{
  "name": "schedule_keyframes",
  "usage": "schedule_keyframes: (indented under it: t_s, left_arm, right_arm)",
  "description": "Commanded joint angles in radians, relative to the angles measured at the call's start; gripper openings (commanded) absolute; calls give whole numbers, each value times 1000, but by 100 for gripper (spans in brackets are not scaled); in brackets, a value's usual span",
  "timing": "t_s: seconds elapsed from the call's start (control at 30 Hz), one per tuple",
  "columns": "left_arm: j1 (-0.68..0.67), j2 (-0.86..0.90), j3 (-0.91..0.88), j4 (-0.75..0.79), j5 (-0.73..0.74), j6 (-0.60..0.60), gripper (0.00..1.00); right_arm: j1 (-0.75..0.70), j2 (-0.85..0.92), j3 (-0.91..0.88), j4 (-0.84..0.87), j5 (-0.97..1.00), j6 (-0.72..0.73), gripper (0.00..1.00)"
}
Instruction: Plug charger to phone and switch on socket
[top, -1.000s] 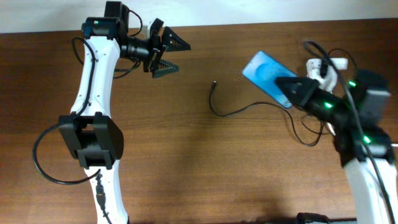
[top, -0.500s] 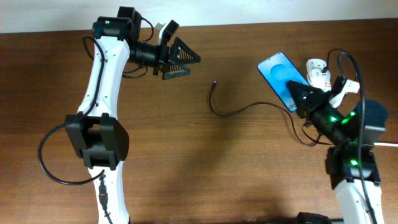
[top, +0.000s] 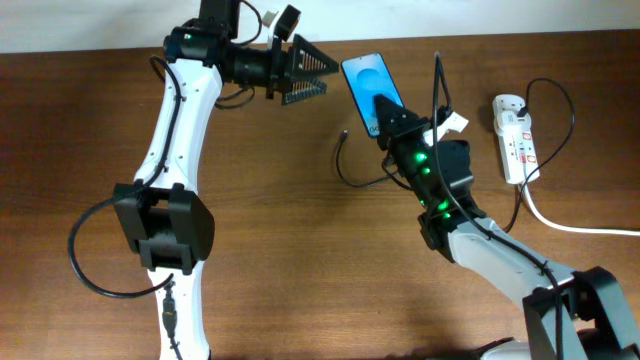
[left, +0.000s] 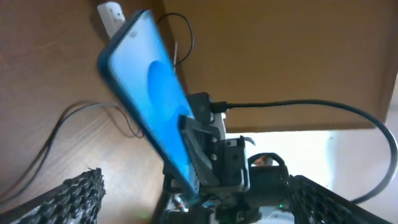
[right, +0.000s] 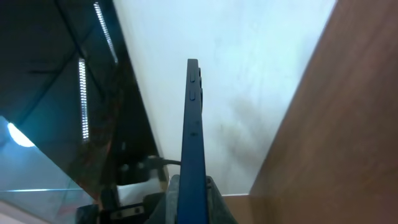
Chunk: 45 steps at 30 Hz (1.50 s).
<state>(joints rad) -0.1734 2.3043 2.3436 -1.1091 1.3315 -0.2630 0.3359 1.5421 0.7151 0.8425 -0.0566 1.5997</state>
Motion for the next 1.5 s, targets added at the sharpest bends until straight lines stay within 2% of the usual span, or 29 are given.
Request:
schedule_keyframes:
  t_s: [0.0, 0.07, 0.2, 0.37, 0.5, 0.53, 0.77, 0.97, 1.33, 1.47]
  left_arm:
    - [3, -10, 14, 21, -74, -164, 84]
    - [3, -10, 14, 50, -83, -203, 83]
    - [-21, -10, 14, 166, -79, -338, 69]
    - [-49, -10, 14, 261, -79, -427, 68]
    - [-72, -10, 14, 328, -101, -486, 58]
    - [-80, -10, 14, 350, -107, -493, 54]
    - [-100, -10, 14, 354, -155, -496, 47]
    - [-115, -10, 14, 363, -181, -511, 34]
    - [-124, -10, 14, 368, -256, -512, 31]
    - [-132, -10, 14, 369, -267, -512, 26]
  right_arm:
    - [11, -7, 82, 25, 40, 14, 4]
    - [13, -7, 102, 14, 39, 24, 4]
    - [40, -5, 148, -67, 43, 67, 4]
    - [58, -2, 161, -79, 62, 101, 4]
    - [78, -2, 161, -103, 55, 142, 4]
    - [85, -2, 161, -103, 58, 142, 4]
    - [86, -2, 161, -102, 43, 171, 4]
    - [90, -2, 161, -105, 35, 171, 4]
    - [90, -2, 161, -106, 4, 171, 4]
    - [90, -2, 161, -106, -9, 171, 4]
